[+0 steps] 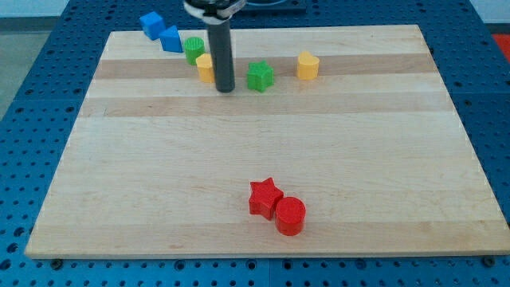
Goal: Slide the yellow hexagon towards the greens star
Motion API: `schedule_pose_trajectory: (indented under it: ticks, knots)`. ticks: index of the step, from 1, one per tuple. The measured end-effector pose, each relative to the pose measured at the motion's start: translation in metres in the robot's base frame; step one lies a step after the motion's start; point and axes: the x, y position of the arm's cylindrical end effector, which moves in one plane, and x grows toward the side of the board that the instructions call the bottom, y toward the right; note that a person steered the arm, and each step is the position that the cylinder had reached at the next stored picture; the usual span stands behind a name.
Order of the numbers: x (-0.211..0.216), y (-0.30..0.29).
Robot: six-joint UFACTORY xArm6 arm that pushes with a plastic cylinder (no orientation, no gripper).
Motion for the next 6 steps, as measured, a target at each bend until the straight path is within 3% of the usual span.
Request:
schedule_pose_trajectory:
  ticks: [1,2,4,6]
  knots:
    - [-0.001,-0.052]
    - [-0.026,-0.062]
    - [-0.013,-0.054]
    - [-0.045,-0.065]
